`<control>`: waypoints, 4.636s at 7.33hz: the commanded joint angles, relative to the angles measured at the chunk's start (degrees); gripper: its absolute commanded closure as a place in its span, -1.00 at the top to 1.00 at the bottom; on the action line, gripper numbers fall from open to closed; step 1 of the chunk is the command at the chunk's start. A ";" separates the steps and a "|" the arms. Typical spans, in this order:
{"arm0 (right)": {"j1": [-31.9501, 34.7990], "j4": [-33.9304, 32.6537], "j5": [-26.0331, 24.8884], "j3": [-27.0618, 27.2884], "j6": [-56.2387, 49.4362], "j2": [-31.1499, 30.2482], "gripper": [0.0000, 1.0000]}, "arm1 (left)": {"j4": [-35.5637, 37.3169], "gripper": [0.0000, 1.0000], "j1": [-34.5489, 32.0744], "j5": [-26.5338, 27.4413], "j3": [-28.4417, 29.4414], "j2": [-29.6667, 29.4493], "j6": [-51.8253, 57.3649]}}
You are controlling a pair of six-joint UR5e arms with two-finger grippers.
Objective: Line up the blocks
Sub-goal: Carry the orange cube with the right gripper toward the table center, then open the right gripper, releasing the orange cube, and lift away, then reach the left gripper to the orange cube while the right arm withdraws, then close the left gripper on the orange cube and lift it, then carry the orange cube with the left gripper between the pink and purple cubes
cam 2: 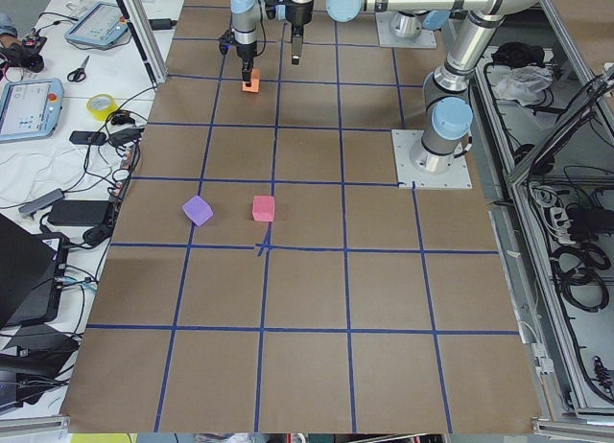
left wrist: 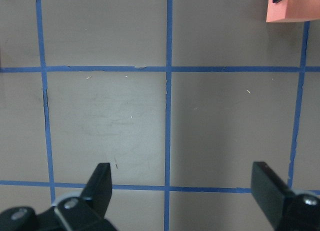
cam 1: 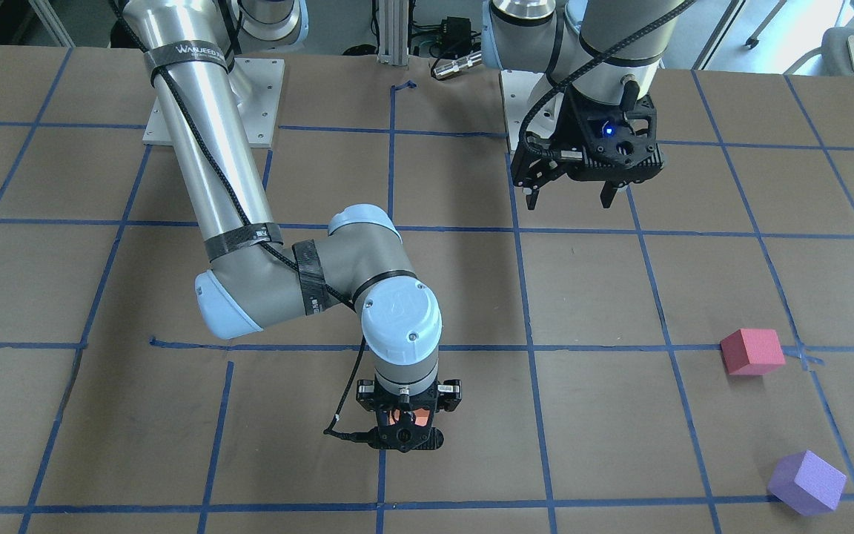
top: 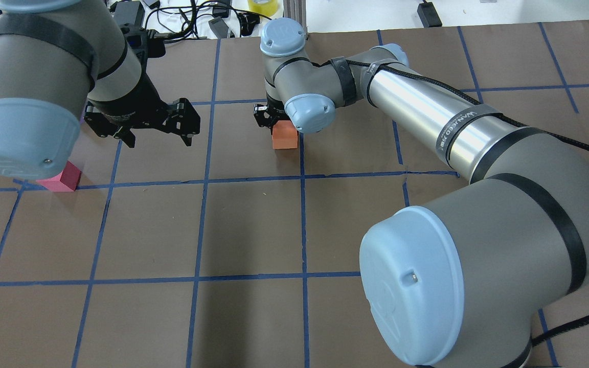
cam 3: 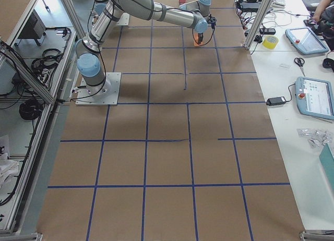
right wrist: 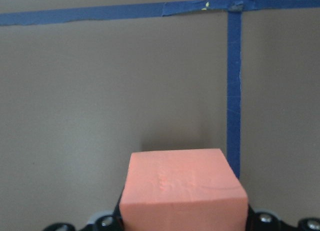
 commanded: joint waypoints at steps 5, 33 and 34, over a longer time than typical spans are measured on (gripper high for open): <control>0.62 3.43 -0.03 0.07 1.89 -3.99 1.00 | 0.60 1.00 0.96 -0.70 -0.17 -1.16 0.85; -17.93 26.04 -1.62 22.65 -19.38 -48.92 1.00 | 19.82 -0.84 24.37 -7.57 13.69 -29.81 11.93; -17.93 26.04 -1.62 22.65 -19.46 -49.01 1.00 | 14.89 -0.84 28.86 -5.82 16.59 -30.33 13.06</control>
